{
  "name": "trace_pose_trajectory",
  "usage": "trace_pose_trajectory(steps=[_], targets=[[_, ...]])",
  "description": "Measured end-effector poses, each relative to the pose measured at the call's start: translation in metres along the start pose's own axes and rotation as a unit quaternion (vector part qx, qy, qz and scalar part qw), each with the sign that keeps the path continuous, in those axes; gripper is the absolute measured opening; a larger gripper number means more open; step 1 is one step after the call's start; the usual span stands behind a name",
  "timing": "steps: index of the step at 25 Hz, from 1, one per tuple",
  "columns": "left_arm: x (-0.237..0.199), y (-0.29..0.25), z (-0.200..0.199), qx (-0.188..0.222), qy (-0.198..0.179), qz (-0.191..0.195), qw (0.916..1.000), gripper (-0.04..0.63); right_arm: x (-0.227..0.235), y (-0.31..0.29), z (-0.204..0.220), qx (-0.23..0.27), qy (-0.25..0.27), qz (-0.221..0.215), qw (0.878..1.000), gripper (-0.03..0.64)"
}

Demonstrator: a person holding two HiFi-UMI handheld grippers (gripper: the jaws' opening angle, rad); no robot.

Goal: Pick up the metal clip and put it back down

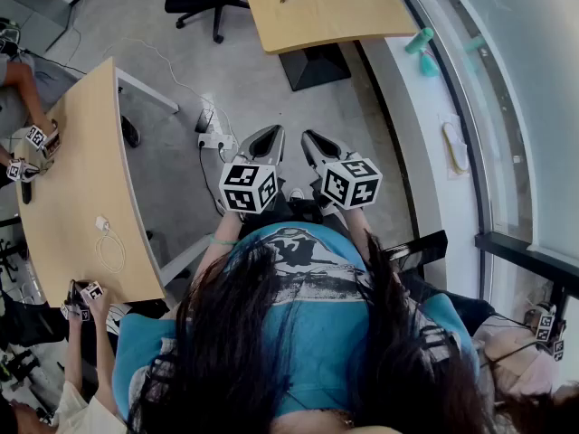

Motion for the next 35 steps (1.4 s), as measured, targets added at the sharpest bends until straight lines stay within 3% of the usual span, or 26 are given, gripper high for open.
trace_pose_trajectory(steps=[15, 24, 35], targets=[[-0.032, -0.049, -0.015, -0.009, -0.002, -0.015, 0.9998, 0.003, 0.039, -0.045, -0.015, -0.011, -0.02, -0.011, 1.0, 0.035], [-0.097, -0.141, -0.082, 0.002, -0.008, 0.006, 1.0, 0.003, 0.091, -0.121, -0.089, 0.004, -0.027, 0.024, 0.999, 0.035], [-0.199, -0.24, -0.166, 0.003, -0.004, 0.034, 0.9994, 0.003, 0.118, -0.247, -0.177, 0.007, -0.028, 0.044, 0.999, 0.035]])
Point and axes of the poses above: the fingertips, and each gripper's own axes: y backward along the fingers, x to its right, z out of its underside, the point moved 6 cm from there along y, backward along the fingers, and after that the axes turned 4 degrees about -z, right-handed, at the moved point
